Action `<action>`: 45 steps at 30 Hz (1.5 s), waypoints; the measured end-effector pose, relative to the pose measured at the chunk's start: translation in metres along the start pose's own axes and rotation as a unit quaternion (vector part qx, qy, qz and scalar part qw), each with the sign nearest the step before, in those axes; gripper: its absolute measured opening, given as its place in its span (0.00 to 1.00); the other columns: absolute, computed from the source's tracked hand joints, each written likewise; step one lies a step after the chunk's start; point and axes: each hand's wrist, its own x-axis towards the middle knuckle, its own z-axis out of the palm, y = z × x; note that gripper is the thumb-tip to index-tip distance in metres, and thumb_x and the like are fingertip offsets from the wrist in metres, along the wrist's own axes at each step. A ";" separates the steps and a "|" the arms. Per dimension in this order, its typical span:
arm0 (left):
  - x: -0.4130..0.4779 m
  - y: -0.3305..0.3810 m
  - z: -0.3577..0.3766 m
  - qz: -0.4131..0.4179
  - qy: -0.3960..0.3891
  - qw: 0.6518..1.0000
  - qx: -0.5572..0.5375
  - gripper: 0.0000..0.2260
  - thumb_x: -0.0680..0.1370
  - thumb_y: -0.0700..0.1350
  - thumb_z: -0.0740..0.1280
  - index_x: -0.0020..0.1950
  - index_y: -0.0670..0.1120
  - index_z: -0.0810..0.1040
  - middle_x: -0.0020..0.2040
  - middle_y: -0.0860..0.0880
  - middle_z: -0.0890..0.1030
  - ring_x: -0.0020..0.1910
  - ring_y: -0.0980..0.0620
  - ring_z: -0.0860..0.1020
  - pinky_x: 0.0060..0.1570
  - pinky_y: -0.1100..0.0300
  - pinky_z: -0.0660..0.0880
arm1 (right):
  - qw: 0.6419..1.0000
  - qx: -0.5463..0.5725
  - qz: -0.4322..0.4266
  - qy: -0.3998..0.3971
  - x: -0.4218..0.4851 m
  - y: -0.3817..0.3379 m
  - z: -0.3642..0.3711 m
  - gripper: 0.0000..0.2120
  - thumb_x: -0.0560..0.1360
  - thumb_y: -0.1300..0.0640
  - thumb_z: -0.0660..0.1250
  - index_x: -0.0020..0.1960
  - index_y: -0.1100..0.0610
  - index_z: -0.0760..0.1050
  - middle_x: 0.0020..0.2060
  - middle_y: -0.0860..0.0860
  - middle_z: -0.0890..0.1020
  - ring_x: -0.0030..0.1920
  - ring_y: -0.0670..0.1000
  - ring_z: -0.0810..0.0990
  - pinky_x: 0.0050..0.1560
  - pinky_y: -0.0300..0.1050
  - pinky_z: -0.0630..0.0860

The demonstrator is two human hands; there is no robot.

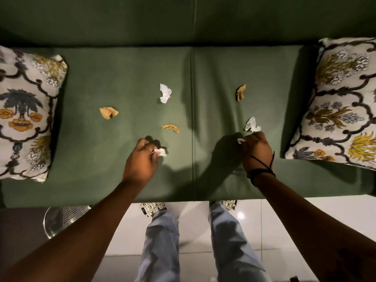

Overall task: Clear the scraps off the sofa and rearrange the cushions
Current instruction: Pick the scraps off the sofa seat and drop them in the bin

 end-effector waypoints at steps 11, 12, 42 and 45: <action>0.065 0.076 0.012 0.030 0.013 0.998 0.046 0.03 0.74 0.35 0.66 0.43 0.38 0.79 0.51 0.37 0.79 0.55 0.36 0.75 0.49 0.48 0.74 | 0.997 0.034 0.050 -0.039 0.057 0.003 -0.009 0.07 0.76 0.53 0.66 0.51 0.56 0.76 0.47 0.52 0.75 0.46 0.56 0.77 0.44 0.46 0.71; 0.065 0.075 0.014 0.026 0.016 0.999 0.033 0.03 0.74 0.35 0.66 0.42 0.38 0.79 0.50 0.37 0.79 0.54 0.36 0.76 0.48 0.50 0.74 | 0.998 0.022 0.034 -0.046 0.058 0.001 -0.009 0.06 0.77 0.54 0.65 0.49 0.56 0.78 0.46 0.52 0.75 0.47 0.57 0.77 0.44 0.45 0.70; -0.134 -0.127 0.012 -0.263 0.331 0.835 -0.353 0.13 0.75 0.37 0.68 0.38 0.54 0.74 0.41 0.41 0.80 0.41 0.50 0.82 0.44 0.49 0.81 | 0.942 0.077 -0.278 -0.172 -0.128 -0.184 0.103 0.13 0.66 0.79 0.63 0.43 0.68 0.82 0.43 0.68 0.83 0.44 0.61 0.82 0.48 0.49 0.77; -0.178 -0.205 0.018 -0.387 0.343 0.790 -0.329 0.13 0.74 0.36 0.70 0.39 0.55 0.73 0.42 0.39 0.82 0.43 0.39 0.81 0.48 0.41 0.79 | 0.901 0.088 -0.326 -0.272 -0.235 -0.237 0.187 0.11 0.66 0.72 0.60 0.40 0.67 0.81 0.38 0.65 0.85 0.36 0.53 0.84 0.40 0.40 0.76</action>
